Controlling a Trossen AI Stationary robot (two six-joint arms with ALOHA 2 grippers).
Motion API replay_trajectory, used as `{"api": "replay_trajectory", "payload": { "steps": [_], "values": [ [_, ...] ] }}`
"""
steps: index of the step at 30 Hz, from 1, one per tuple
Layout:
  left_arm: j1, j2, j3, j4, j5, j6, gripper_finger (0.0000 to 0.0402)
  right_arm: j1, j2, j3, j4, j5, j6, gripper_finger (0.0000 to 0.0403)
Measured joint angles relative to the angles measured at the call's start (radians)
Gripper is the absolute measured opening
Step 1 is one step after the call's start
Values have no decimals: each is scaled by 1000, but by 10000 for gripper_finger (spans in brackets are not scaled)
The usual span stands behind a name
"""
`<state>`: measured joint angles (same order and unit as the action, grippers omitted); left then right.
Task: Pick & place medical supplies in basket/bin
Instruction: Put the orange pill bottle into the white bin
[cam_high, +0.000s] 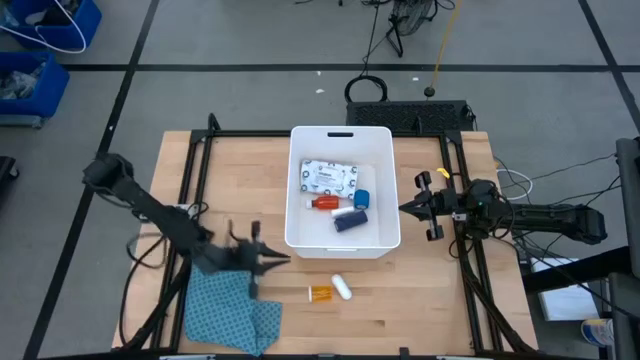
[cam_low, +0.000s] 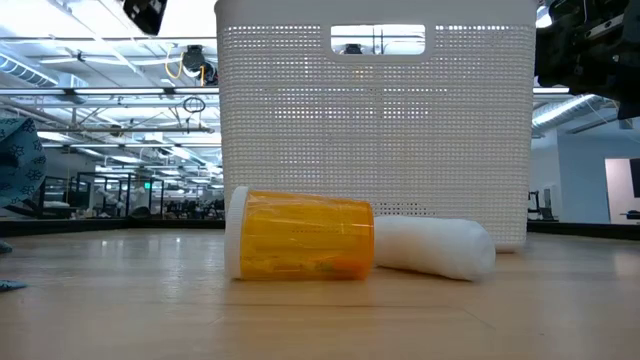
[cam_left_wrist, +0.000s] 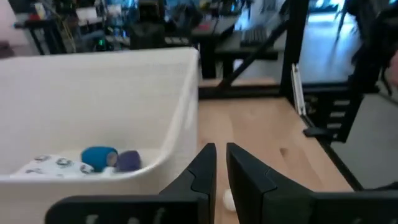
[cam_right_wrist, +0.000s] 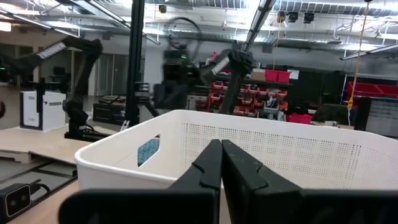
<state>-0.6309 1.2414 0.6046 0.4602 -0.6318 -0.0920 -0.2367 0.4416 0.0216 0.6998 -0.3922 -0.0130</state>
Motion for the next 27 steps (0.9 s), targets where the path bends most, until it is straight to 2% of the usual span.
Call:
{"api": "replay_trajectory", "payload": {
  "steps": [4,8,13,18,20,23,27],
  "values": [
    [-21,173,183,-182,-51,-36,47,0,0,0,5,1,-1,0],
    [-22,314,359,-381,-99,-66,76,0,0,0,18,1,-2,0],
    [-24,446,514,-528,13,-138,152,0,0,0,22,2,-10,0],
    [-33,537,583,-613,147,-247,246,0,0,0,22,0,-10,0],
    [-31,562,584,-624,168,-298,275,0,0,0,21,-1,-10,0],
    [-17,597,584,-633,181,-333,304,0,0,0,18,-1,-7,0],
    [10,633,584,-609,235,-337,320,0,0,0,15,-1,-8,0]
  ]
}}
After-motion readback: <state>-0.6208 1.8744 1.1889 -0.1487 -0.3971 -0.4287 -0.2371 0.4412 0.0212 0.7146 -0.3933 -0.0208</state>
